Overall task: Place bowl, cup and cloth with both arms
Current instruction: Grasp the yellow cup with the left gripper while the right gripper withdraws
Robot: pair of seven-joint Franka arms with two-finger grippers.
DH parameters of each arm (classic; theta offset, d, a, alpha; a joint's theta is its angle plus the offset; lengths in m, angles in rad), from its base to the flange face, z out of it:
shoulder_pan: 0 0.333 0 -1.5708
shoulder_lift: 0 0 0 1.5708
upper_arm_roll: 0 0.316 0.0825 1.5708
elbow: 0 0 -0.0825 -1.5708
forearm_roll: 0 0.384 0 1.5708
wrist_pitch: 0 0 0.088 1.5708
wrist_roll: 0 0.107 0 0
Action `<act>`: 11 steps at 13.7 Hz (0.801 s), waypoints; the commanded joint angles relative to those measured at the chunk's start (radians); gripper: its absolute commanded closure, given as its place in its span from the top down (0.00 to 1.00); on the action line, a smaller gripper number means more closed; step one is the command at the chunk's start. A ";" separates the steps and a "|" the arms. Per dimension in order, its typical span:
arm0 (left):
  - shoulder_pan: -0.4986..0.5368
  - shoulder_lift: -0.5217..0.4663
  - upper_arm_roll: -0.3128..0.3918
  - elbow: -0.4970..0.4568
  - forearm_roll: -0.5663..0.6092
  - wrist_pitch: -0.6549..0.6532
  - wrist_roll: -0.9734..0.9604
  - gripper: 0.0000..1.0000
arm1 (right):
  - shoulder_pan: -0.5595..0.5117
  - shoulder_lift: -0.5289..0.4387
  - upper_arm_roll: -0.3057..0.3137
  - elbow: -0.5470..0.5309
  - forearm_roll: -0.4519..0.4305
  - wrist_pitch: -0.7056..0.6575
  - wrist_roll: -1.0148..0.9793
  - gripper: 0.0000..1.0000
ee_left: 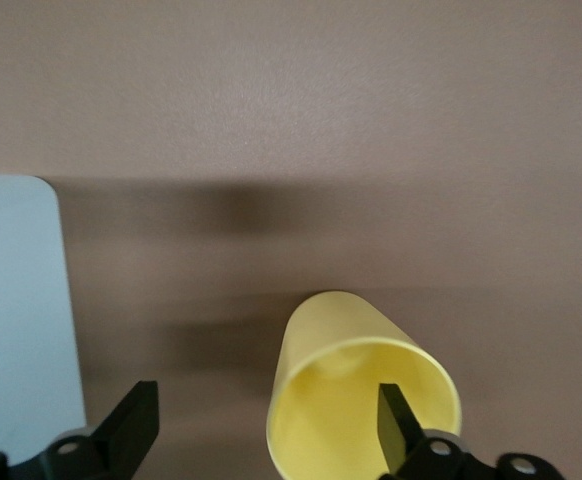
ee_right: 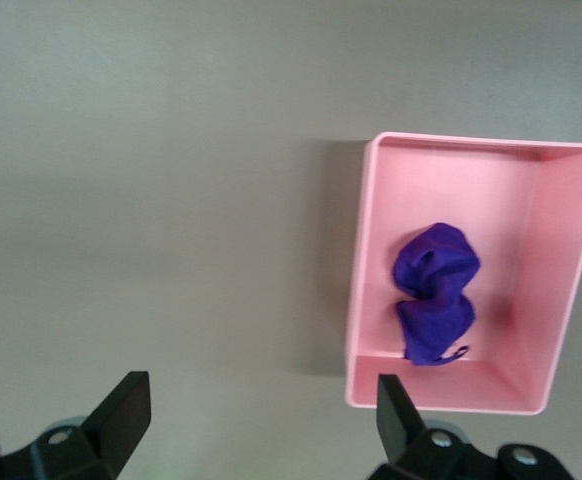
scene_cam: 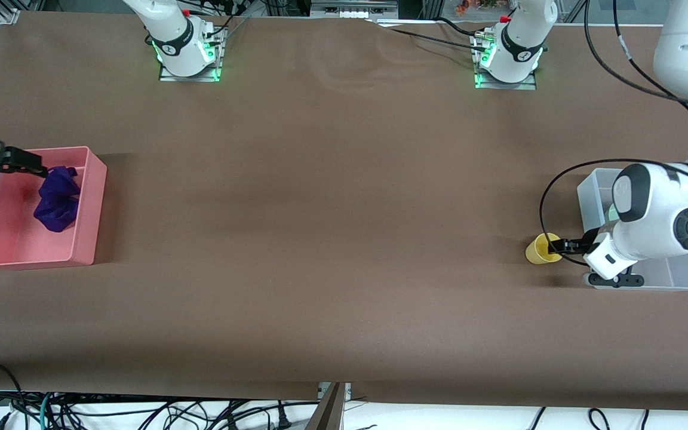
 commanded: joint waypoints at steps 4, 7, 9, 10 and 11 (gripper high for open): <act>0.000 0.030 -0.003 0.005 0.019 0.013 -0.017 0.00 | 0.010 -0.058 0.016 -0.010 0.037 -0.015 0.012 1.00; -0.002 0.022 -0.003 0.007 0.019 -0.003 -0.019 0.00 | 0.009 -0.102 0.006 0.030 0.029 0.005 0.007 1.00; -0.003 -0.004 -0.006 0.033 0.020 -0.085 -0.017 0.00 | 0.007 -0.116 -0.010 0.031 0.026 0.004 0.007 1.00; -0.006 -0.025 -0.007 0.048 0.020 -0.133 -0.016 0.00 | 0.007 -0.119 -0.010 0.033 0.014 -0.033 0.007 1.00; -0.008 -0.050 -0.011 0.053 0.022 -0.176 -0.013 0.00 | 0.007 -0.119 -0.004 0.033 -0.007 -0.089 0.016 1.00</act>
